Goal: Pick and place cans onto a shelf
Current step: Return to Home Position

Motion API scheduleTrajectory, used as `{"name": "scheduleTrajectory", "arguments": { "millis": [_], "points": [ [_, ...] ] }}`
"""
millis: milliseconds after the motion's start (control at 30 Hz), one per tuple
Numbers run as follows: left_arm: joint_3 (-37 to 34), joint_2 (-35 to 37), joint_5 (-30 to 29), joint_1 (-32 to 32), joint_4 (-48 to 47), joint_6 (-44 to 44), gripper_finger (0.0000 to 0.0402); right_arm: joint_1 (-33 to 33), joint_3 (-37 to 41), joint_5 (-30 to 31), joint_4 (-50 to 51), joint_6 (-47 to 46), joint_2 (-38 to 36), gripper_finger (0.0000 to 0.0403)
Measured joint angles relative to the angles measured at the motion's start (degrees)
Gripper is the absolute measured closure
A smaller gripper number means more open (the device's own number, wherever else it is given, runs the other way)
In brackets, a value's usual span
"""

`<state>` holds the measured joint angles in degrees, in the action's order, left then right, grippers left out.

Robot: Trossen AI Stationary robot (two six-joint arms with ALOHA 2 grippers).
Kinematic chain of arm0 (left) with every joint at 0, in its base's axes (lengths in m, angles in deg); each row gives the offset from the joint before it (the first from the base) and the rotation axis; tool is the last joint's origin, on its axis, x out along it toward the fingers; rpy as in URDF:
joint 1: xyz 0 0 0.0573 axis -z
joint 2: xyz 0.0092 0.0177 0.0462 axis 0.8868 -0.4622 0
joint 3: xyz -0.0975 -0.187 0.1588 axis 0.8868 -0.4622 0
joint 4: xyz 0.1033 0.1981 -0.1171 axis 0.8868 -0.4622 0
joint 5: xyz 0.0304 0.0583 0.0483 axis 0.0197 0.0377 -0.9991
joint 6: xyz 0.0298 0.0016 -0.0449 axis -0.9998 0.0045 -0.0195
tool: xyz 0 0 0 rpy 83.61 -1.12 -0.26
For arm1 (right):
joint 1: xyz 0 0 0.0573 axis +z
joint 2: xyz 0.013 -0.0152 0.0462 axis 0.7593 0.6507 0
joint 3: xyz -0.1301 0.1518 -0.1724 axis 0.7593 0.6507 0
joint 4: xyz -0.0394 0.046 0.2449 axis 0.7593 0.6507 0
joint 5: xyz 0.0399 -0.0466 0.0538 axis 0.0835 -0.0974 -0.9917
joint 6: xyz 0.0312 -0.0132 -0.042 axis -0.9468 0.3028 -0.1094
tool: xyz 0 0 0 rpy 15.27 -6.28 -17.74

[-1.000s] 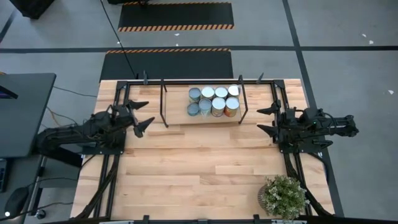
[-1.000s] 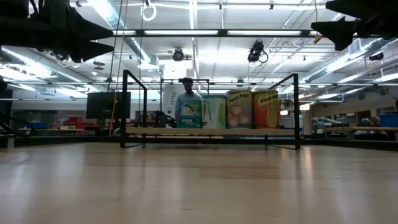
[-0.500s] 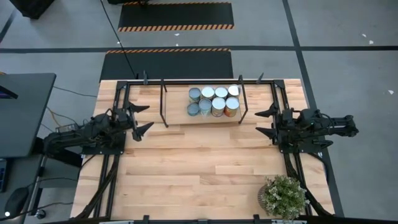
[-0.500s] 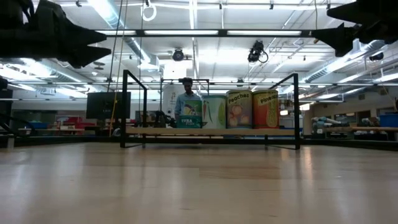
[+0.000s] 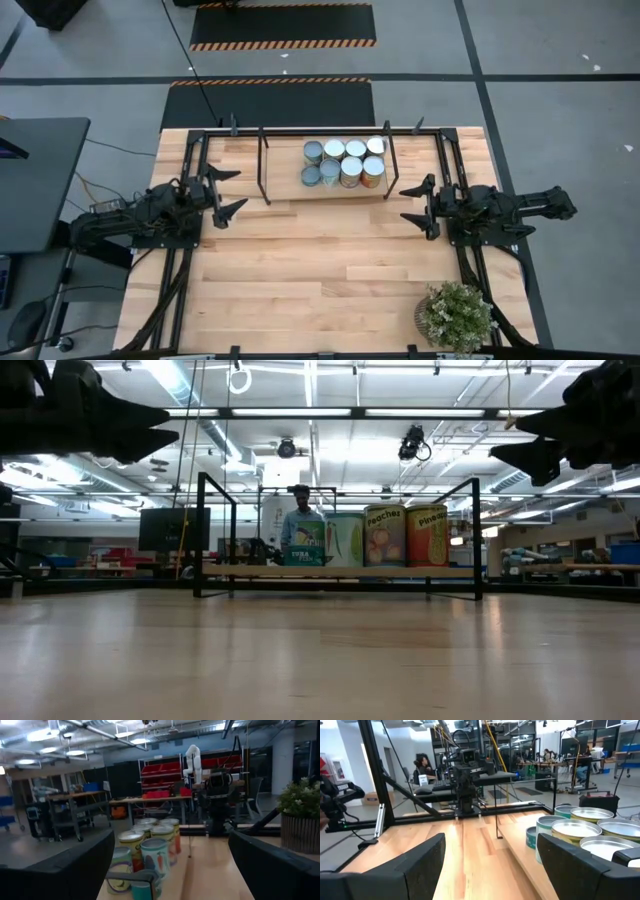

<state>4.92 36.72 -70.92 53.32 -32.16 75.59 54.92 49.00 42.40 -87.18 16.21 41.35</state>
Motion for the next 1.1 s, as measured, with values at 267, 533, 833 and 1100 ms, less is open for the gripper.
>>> {"name": "scheduleTrajectory", "arguments": {
  "millis": [267,533,833,1100],
  "points": [
    [0.00,-0.11,-0.03,0.00,0.52,-5.81,0.0003,0.00,0.01,0.05,-0.13,-0.52,-0.23,0.0081],
    [-0.02,-0.11,-0.03,0.00,0.90,-5.29,0.0003,0.00,0.01,-0.11,-0.23,-0.38,-0.22,0.0081],
    [-0.04,-0.11,-0.03,0.00,0.87,-5.28,0.0003,0.00,0.01,-0.13,-0.23,-0.36,-0.22,0.0081],
    [-0.04,-0.11,-0.03,0.00,0.85,-5.28,0.0003,0.00,0.01,-0.13,-0.21,-0.36,-0.22,0.0081]
  ]
}}
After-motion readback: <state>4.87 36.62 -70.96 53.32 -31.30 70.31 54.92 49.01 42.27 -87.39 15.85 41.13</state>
